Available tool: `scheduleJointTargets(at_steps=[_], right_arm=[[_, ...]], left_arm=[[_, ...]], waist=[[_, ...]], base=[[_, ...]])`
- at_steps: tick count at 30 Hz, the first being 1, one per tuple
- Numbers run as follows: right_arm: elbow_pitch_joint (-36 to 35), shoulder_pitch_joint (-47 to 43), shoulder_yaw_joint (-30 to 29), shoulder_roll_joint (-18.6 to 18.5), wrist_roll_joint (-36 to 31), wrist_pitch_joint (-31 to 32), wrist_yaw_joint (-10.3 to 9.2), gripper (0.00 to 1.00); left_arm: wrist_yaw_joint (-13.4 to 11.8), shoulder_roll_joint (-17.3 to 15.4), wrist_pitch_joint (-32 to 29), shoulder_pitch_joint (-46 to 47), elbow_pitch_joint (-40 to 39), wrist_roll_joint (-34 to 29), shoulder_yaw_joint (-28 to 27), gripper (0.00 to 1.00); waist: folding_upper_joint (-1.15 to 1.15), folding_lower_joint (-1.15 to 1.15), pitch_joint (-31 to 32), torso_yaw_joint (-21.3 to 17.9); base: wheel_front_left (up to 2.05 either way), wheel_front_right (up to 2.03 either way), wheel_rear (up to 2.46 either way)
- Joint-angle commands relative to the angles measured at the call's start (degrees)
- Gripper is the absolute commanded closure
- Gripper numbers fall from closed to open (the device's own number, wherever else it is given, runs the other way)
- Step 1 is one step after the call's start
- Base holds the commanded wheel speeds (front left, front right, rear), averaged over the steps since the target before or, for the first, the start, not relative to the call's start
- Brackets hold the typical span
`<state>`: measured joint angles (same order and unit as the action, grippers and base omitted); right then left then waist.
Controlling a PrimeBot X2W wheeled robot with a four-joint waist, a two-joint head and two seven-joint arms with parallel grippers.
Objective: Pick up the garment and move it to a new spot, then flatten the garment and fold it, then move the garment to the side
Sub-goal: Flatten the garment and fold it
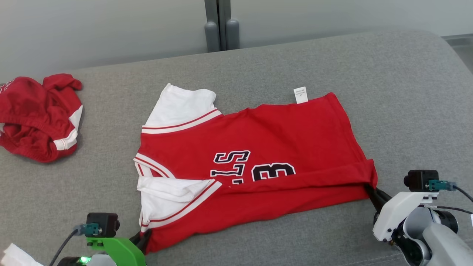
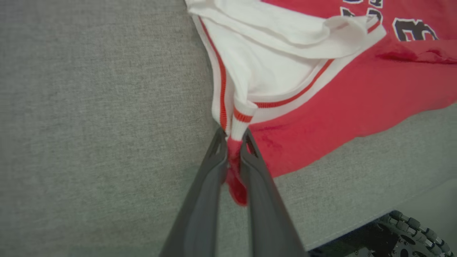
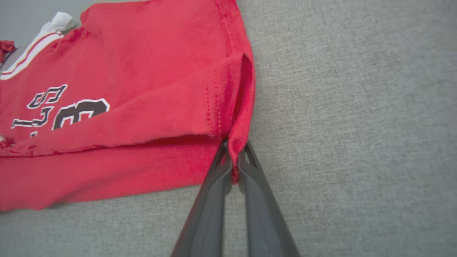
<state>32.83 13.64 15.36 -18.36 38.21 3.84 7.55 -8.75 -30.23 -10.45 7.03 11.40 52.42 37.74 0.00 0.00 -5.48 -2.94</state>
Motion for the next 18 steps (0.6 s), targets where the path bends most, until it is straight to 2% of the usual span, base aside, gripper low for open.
scheduleJointTargets(at_steps=[1, 3, 7, 10, 16, 17, 18], right_arm=[[-1.2, -0.9, 0.1, -1.4, 0.8, 1.5, -0.12, 1.00], [-4.9, -3.0, -0.1, -3.5, 2.5, 5.9, -0.12, 1.00], [-9.7, -6.8, -1.2, -5.6, 4.0, 12.4, -0.13, 1.00], [-12.9, -9.7, -2.7, -5.8, 4.5, 16.0, -0.13, 1.00], [-18.0, -13.6, -7.1, -3.3, 3.0, 19.4, -0.12, 1.00], [-18.4, -13.8, -8.2, -2.8, 2.3, 19.2, -0.12, 0.60], [-18.7, -13.9, -8.9, -2.3, 1.7, 18.9, -0.13, 0.06]], left_arm=[[0.1, -1.8, -1.2, -0.4, -1.3, -0.1, 0.0, 1.00], [-0.4, -5.2, -4.8, -1.3, -4.6, 0.3, 0.2, 1.00], [-1.3, -8.8, -8.9, -2.9, -8.1, 1.3, 0.4, 1.00], [-2.1, -10.2, -10.9, -4.1, -10.0, 2.3, 0.5, 1.00], [-3.0, -11.3, -12.9, -6.3, -12.7, 4.2, 0.4, 1.00], [-3.1, -11.3, -12.8, -6.3, -12.8, 4.3, 0.3, 0.97], [-3.1, -11.2, -12.9, -6.2, -12.8, 4.3, 0.4, 0.51]], waist=[[0.00, 0.00, 0.5, 0.1], [0.00, 0.00, 1.0, 0.1], [0.00, 0.00, 1.2, 0.0], [0.00, 0.00, 1.2, -0.4], [0.00, 0.00, 1.0, -0.9], [0.00, 0.00, 0.8, -1.0], [0.00, 0.00, 0.8, -1.0]], base=[[0.00, 0.00, 0.00], [0.00, 0.00, 0.00], [0.00, 0.00, 0.00], [0.00, 0.00, 0.00], [0.00, 0.00, 0.00], [0.00, 0.00, 0.00], [0.00, 0.00, 0.00]])
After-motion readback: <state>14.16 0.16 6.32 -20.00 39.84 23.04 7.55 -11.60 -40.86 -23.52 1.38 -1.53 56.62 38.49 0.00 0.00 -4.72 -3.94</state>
